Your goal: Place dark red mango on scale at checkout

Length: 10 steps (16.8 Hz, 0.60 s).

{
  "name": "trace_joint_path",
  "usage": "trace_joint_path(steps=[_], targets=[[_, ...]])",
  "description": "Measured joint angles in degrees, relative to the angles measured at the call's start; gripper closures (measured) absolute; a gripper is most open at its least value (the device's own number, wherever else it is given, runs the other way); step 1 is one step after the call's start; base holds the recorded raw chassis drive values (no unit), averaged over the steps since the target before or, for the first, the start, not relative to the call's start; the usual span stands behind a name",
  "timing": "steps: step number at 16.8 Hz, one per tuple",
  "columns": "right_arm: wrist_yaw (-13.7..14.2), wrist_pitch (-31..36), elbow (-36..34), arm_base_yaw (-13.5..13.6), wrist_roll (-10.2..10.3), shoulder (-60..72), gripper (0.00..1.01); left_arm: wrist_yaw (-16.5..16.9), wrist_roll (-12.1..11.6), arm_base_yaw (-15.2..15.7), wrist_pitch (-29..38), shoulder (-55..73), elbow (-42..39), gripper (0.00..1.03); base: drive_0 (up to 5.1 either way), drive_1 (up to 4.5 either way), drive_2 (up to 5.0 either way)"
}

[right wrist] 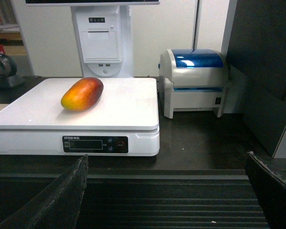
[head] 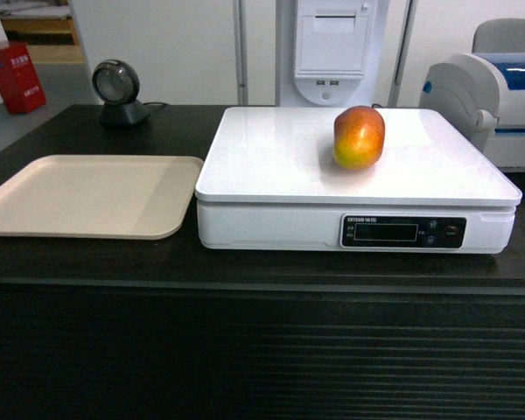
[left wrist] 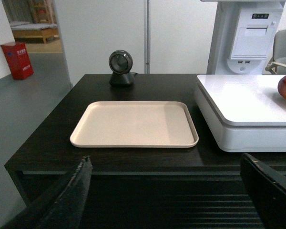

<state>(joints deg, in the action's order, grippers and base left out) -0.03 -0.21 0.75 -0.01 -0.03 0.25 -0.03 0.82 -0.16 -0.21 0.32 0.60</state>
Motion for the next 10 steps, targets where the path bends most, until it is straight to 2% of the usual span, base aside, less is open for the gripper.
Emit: trace_joint_path(steps=[1,10], targets=[[0.0,0.0,0.0,0.0,0.0,0.0,0.03,0.0,0.0,0.0,0.0,0.0,0.0,0.04,0.0,0.00,0.0],[0.0,0.0,0.0,0.0,0.0,0.0,0.03,0.0,0.0,0.0,0.0,0.0,0.0,0.05,0.0,0.00,0.0]])
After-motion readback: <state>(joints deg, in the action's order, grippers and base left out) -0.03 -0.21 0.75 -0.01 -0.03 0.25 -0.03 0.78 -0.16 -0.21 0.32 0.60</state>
